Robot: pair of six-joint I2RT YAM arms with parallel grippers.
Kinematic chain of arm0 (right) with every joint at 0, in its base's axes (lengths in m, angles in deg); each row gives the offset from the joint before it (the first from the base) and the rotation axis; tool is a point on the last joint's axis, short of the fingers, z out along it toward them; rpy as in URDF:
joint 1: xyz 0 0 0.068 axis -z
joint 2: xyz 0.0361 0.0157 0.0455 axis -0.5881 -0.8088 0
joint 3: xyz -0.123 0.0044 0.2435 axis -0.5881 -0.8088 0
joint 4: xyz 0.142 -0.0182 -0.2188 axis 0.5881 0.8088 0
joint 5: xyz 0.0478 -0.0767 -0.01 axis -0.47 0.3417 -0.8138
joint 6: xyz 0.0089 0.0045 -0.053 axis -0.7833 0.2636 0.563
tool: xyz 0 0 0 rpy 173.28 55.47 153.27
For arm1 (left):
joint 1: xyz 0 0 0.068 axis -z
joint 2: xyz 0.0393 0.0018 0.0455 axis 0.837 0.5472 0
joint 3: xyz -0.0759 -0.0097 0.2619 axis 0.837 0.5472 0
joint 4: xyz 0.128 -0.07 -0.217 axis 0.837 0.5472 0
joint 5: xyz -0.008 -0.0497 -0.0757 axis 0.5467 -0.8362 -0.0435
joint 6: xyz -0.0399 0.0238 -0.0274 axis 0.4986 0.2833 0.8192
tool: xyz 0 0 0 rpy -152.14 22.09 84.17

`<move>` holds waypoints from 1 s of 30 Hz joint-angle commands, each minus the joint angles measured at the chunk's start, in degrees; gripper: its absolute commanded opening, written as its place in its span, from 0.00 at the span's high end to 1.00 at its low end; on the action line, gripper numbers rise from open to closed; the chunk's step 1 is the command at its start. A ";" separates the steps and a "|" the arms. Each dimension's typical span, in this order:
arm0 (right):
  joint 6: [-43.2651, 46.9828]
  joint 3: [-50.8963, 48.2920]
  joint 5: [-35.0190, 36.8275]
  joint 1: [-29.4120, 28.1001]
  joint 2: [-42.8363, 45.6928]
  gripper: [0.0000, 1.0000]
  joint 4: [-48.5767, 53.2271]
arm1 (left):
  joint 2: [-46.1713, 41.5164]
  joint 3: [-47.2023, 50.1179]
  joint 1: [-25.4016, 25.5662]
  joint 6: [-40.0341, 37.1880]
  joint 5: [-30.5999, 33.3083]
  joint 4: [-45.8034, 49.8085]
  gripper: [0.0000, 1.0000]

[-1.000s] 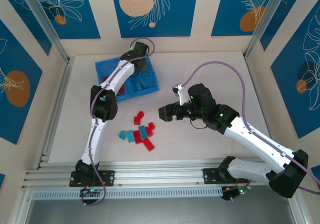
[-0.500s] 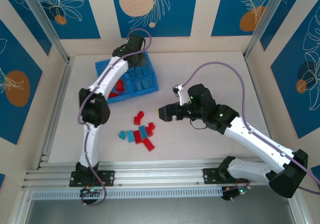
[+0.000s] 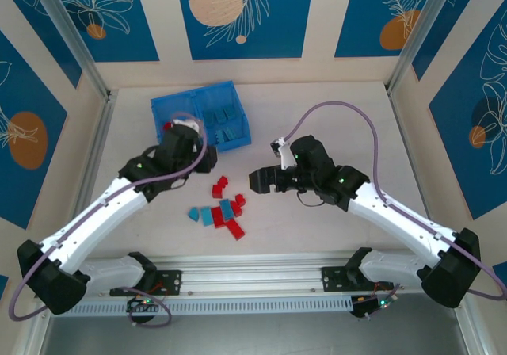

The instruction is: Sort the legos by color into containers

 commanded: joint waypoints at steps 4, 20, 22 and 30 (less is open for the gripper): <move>-2.42 0.19 0.48 0.05 -2.83 0.13 -3.10 | 6.43 7.37 0.38 3.64 -6.94 -2.35 0.28; -1.44 0.92 0.90 0.57 -3.97 0.13 0.35 | 28.71 6.49 0.35 1.79 -3.89 -9.49 0.37; -1.44 0.66 0.99 0.67 -3.71 0.13 0.47 | 29.73 6.68 0.30 2.26 -3.10 -9.60 0.46; -1.70 0.61 0.64 0.90 -3.01 0.13 0.43 | 25.51 6.42 0.31 2.64 -2.12 -7.74 0.74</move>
